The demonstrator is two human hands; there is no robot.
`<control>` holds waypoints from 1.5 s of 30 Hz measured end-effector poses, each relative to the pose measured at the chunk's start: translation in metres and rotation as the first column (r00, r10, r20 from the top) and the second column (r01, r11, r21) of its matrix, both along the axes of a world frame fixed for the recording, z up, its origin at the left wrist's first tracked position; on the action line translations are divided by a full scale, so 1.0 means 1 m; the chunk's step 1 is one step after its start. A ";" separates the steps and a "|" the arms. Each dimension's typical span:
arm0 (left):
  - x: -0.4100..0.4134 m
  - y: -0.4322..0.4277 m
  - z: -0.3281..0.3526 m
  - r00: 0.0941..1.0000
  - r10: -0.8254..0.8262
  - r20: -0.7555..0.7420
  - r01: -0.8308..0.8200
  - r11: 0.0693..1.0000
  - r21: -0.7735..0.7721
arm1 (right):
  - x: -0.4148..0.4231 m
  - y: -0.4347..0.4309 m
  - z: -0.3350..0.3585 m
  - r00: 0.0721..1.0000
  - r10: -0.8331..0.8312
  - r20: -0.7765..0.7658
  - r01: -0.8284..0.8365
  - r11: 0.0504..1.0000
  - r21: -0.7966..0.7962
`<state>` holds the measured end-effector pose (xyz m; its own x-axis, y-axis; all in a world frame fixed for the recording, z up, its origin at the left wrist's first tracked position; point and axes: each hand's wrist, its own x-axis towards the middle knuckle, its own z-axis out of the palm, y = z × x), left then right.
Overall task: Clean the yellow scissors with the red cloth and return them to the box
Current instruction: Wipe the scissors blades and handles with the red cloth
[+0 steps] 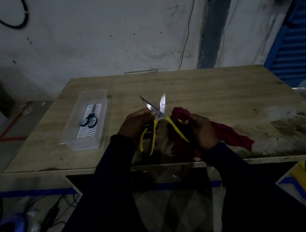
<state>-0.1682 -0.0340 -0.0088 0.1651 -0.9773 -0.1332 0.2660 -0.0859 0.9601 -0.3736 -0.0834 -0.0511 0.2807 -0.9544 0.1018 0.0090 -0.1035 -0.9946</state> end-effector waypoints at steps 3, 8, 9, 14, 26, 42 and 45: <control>0.012 0.000 0.006 0.971 -0.040 -0.235 0.053 0.997 0.047 | 0.004 0.000 -0.003 0.998 -0.053 0.041 0.051 0.998 0.049; 0.002 0.002 -0.013 0.706 -0.137 -0.695 -0.014 0.978 -0.208 | 0.016 -0.005 0.000 0.986 -0.136 -0.096 0.139 0.990 0.032; -0.004 0.001 -0.021 0.669 -0.130 -0.732 -0.048 0.975 -0.217 | 0.017 -0.005 0.003 0.965 -0.170 -0.201 0.163 0.985 -0.053; -0.022 -0.018 -0.030 0.949 0.200 -0.242 -0.218 0.975 -0.049 | 0.031 0.016 0.016 0.875 -0.260 -0.409 0.064 0.899 -0.434; -0.011 -0.020 0.001 0.873 -0.080 0.481 0.057 0.996 0.063 | -0.020 -0.021 0.017 0.859 -0.430 0.276 0.340 0.884 0.319; -0.015 -0.030 0.007 0.243 -0.206 0.948 0.253 0.957 0.143 | -0.012 -0.030 0.036 0.905 0.171 -0.389 -0.192 0.981 -0.016; -0.018 -0.030 0.004 0.264 -0.228 0.937 0.264 0.952 0.157 | -0.005 -0.027 0.034 0.786 0.165 -0.596 -0.280 0.954 -0.106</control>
